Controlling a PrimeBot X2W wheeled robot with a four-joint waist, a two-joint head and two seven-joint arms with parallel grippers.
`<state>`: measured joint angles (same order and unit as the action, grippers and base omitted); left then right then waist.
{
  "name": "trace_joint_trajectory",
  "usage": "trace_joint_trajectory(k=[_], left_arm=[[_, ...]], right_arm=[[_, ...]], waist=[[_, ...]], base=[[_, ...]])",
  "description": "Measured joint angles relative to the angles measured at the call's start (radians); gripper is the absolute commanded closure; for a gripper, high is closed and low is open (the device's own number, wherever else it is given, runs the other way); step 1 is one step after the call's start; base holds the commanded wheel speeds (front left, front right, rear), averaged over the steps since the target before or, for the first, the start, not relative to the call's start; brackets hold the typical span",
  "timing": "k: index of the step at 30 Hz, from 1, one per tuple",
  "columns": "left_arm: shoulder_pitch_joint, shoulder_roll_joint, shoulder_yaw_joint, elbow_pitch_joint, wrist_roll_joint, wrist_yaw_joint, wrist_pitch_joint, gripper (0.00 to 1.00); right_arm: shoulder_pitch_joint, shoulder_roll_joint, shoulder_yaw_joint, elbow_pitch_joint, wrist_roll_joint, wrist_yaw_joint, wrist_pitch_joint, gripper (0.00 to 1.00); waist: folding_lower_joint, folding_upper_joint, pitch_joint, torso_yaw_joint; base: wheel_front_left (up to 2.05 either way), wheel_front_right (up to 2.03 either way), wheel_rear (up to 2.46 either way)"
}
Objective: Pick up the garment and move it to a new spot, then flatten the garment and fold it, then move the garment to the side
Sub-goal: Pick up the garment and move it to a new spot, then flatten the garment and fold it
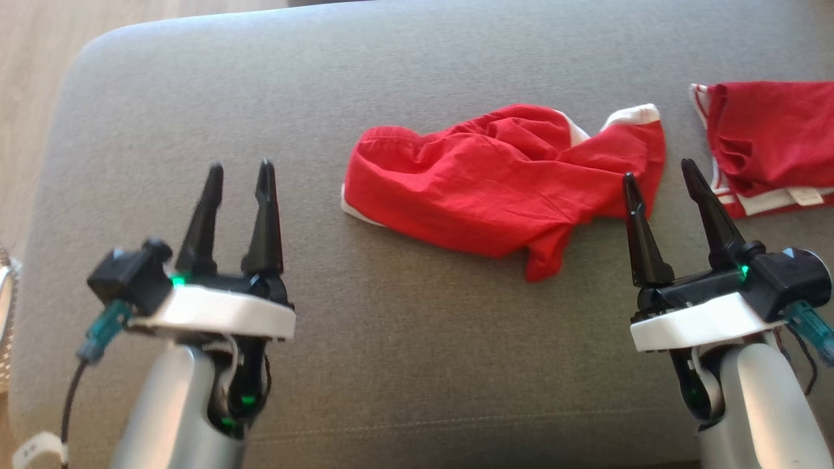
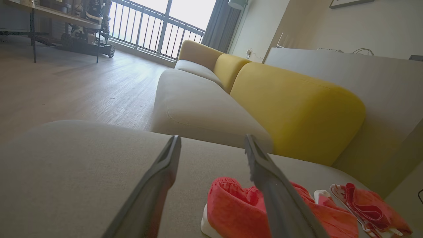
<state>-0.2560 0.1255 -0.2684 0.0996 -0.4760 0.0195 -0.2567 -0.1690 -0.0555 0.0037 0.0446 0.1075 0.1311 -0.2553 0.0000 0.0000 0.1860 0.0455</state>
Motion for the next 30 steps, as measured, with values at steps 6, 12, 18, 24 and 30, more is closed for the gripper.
trace_joint_trajectory(k=[6,12,18,24,30], left_arm=[[0.062,-0.066,0.029,-0.017,0.04,-0.051,0.0,0.0],[0.025,-0.078,0.033,-0.014,0.077,-0.065,0.0,0.0],[0.004,-0.083,-0.003,-0.001,0.043,-0.069,0.0,0.0],[-0.016,-0.084,-0.043,-0.001,0.012,-0.053,0.0,0.0],[-0.033,-0.086,-0.053,-0.002,-0.002,-0.043,0.0,0.0]], right_arm=[[-0.006,-0.002,0.0,0.015,-0.034,0.0,0.012,0.0],[-0.117,-0.06,0.007,0.091,-0.011,0.0,0.09,0.0],[-0.354,-0.199,0.04,0.292,0.074,0.0,0.223,0.0],[-0.436,-0.312,0.172,0.445,0.129,0.0,0.328,0.0],[-0.511,-0.376,0.266,0.547,0.194,0.0,0.377,0.0]], waist=[[0.0,0.0,0.005,0.05],[0.0,0.0,0.049,0.086],[0.0,0.0,0.109,0.146],[0.0,0.0,0.144,0.2],[0.0,0.0,0.169,0.233]], base=[[0.0,0.0,0.0],[0.0,0.0,0.0],[0.0,0.0,0.0],[0.0,0.0,0.0],[0.0,0.0,0.0]])
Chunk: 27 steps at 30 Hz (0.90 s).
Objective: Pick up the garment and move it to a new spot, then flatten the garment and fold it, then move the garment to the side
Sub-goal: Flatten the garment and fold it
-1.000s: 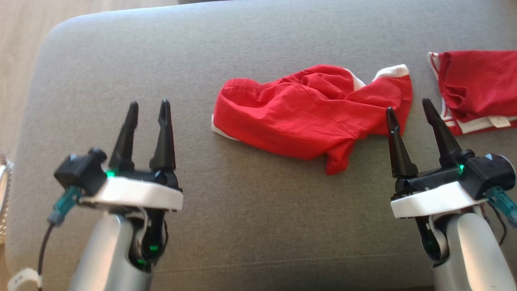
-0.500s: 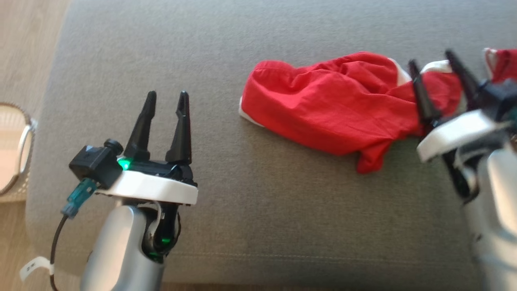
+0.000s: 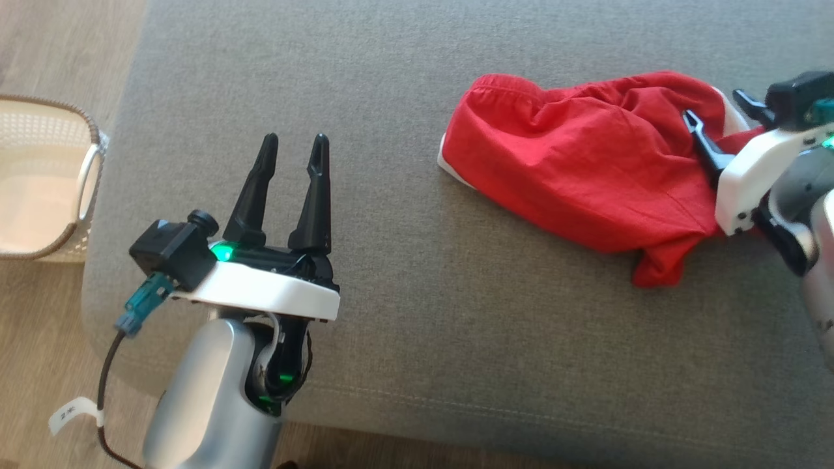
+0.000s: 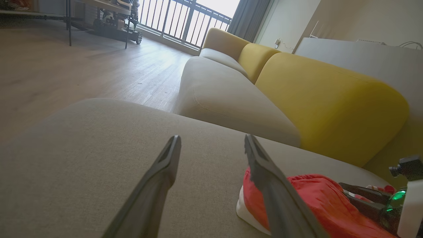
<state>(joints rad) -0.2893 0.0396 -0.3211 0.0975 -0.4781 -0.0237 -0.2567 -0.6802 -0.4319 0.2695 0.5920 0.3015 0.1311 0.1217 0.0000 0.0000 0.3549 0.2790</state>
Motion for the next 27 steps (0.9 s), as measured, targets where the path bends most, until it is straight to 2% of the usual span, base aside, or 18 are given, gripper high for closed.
trace_joint_trajectory(k=[4,5,6,8,12,19,27], left_arm=[[-0.002,0.0,-0.013,-0.001,-0.002,0.007,0.0,0.0],[-0.003,0.0,-0.019,-0.002,-0.009,0.007,0.0,0.0],[-0.004,-0.001,-0.022,-0.002,-0.012,0.007,0.0,0.0],[-0.005,-0.001,-0.025,-0.003,-0.021,0.008,0.0,0.0],[-0.008,-0.001,-0.028,-0.007,-0.032,0.017,0.0,0.0],[-0.009,-0.001,-0.055,-0.008,-0.045,0.017,0.0,0.0],[-0.023,-0.002,-0.092,-0.017,-0.075,0.022,0.0,0.0]], right_arm=[[-0.057,-0.034,0.072,0.052,0.035,0.0,0.043,0.0],[-0.069,-0.045,0.108,0.061,0.047,0.0,0.068,0.6],[-0.08,-0.065,0.158,0.058,0.044,0.0,0.077,1.0],[-0.109,-0.1,0.219,0.047,0.038,0.0,0.074,1.0],[-0.172,-0.134,0.272,0.046,0.009,0.0,0.016,1.0],[-0.348,-0.154,0.279,0.058,-0.076,0.0,-0.092,1.0],[-0.506,-0.157,0.265,0.163,-0.187,0.0,-0.15,1.0]], waist=[[0.0,0.0,0.014,0.015],[0.0,0.0,0.018,0.019],[0.0,0.0,0.021,0.024],[0.0,0.0,0.027,0.032],[0.0,0.0,0.032,0.047],[0.0,0.0,0.03,0.079],[0.0,0.0,0.051,0.136]], base=[[0.0,0.0,0.0],[0.0,0.0,0.0],[0.0,0.0,0.0],[0.0,0.0,0.0],[0.0,0.0,0.0],[0.0,0.0,0.0],[0.0,0.0,0.0]])
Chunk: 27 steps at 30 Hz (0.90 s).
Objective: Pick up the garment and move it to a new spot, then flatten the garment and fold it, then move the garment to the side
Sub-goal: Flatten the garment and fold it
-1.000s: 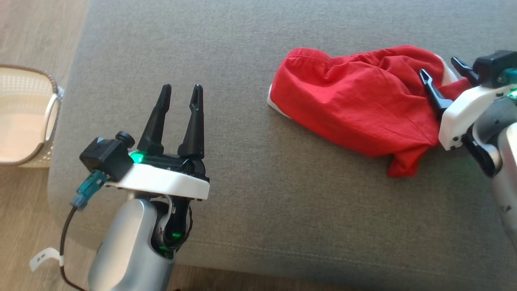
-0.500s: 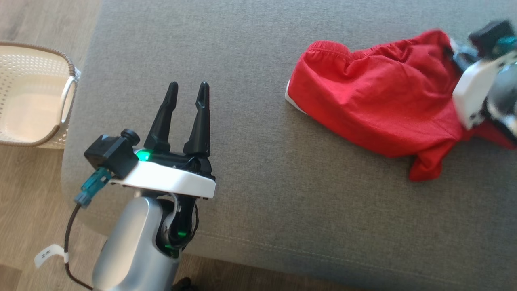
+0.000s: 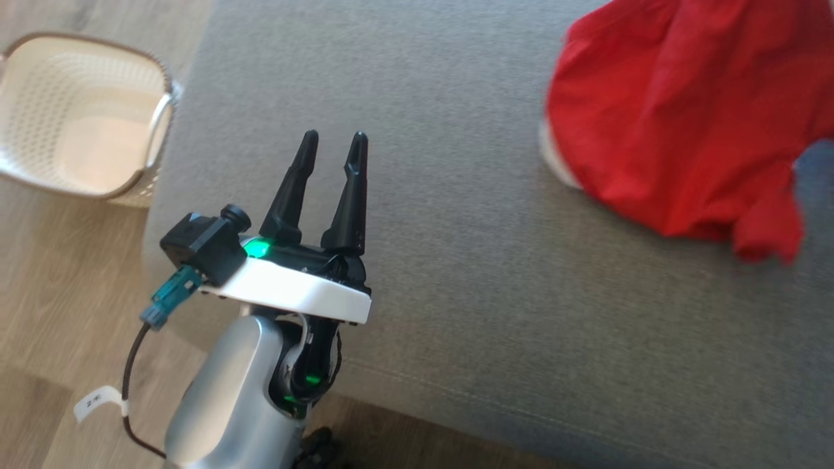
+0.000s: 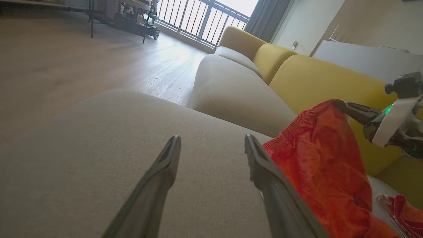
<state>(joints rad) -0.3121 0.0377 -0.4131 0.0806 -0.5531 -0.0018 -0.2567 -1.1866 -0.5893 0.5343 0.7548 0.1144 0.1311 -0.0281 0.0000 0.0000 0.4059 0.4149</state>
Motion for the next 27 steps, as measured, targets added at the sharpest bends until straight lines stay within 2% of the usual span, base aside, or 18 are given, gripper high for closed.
trace_joint_trajectory(k=[7,13,14,15,16,22,27], left_arm=[[-0.002,-0.001,-0.033,-0.012,-0.024,0.011,0.0,0.0],[-0.002,-0.001,-0.054,-0.025,-0.042,0.019,0.0,0.0],[-0.002,-0.001,-0.058,-0.026,-0.046,0.02,0.0,0.0],[-0.002,-0.001,-0.059,-0.027,-0.048,0.02,0.0,0.0],[-0.002,-0.001,-0.059,-0.027,-0.048,0.021,0.0,0.0],[-0.004,-0.002,-0.054,-0.024,-0.045,0.028,0.0,0.0],[-0.018,-0.001,-0.019,-0.01,-0.012,0.022,0.0,0.0]], right_arm=[[-0.135,0.003,-0.025,0.111,-0.142,0.0,-0.078,1.0],[-0.156,0.034,-0.02,0.215,-0.209,0.0,-0.126,1.0],[-0.161,0.043,-0.028,0.235,-0.209,0.0,-0.131,0.98],[-0.165,0.052,-0.031,0.257,-0.209,0.0,-0.131,0.32],[-0.164,0.066,-0.03,0.281,-0.203,0.0,-0.131,0.0],[-0.152,0.151,0.025,0.353,-0.137,0.0,-0.173,0.0],[-0.104,0.189,0.037,0.329,-0.046,0.0,-0.212,0.0]], waist=[[0.0,0.0,0.029,0.07],[0.0,0.0,0.057,0.106],[0.0,0.0,0.062,0.108],[0.0,0.0,0.065,0.109],[0.0,0.0,0.067,0.108],[0.0,0.0,0.054,0.067],[0.0,0.0,0.028,0.002]], base=[[0.0,0.0,0.0],[0.0,0.0,0.0],[0.0,0.0,0.0],[0.0,0.0,0.0],[0.0,0.0,0.0],[0.0,0.0,0.0],[0.0,0.0,0.0]])
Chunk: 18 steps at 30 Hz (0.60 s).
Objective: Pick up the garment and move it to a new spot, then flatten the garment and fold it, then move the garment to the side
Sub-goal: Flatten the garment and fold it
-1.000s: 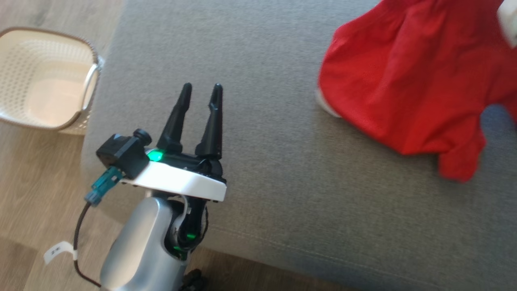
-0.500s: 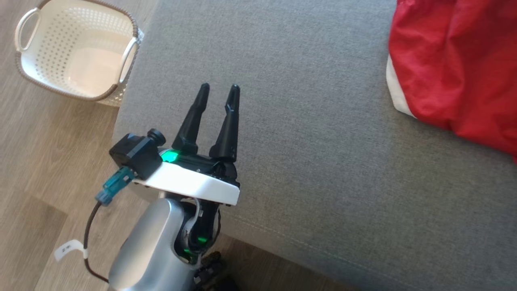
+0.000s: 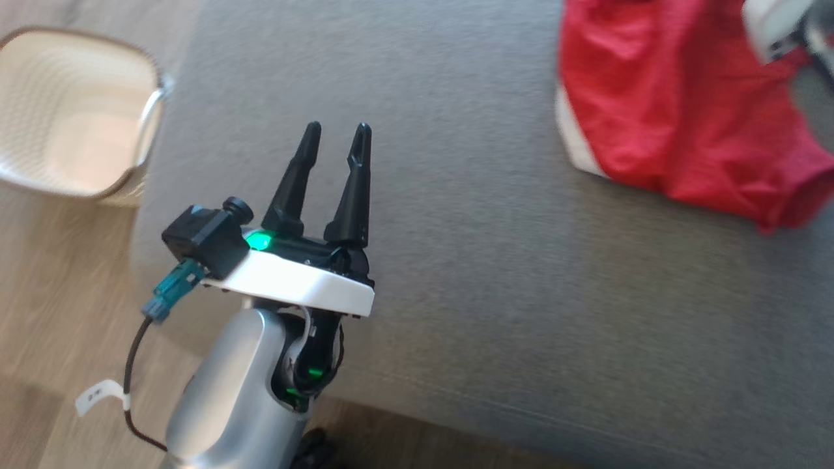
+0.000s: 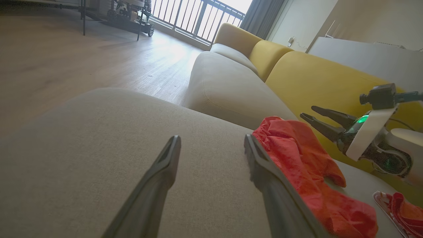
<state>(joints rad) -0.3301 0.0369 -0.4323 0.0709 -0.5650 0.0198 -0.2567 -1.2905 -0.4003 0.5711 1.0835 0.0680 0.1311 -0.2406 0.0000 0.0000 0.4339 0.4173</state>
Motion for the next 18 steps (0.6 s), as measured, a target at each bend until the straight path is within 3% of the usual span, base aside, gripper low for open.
trace_joint_trajectory(k=[8,12,18], left_arm=[[-0.004,-0.001,0.041,0.032,0.03,-0.02,0.0,0.0],[0.001,0.001,0.069,0.059,0.056,-0.028,0.0,0.0],[0.015,0.001,0.091,0.079,0.073,-0.034,0.0,0.0]], right_arm=[[0.194,0.022,-0.042,-0.261,0.13,0.0,-0.012,0.0],[0.359,0.039,-0.136,-0.434,0.165,0.0,-0.015,0.0],[0.687,0.122,-0.31,-0.636,0.15,0.0,-0.015,0.0]], waist=[[0.0,0.0,-0.064,-0.143],[0.0,0.0,-0.098,-0.223],[0.0,0.0,-0.143,-0.33]], base=[[0.0,0.0,0.0],[0.0,0.0,0.0],[0.0,0.0,0.0]])
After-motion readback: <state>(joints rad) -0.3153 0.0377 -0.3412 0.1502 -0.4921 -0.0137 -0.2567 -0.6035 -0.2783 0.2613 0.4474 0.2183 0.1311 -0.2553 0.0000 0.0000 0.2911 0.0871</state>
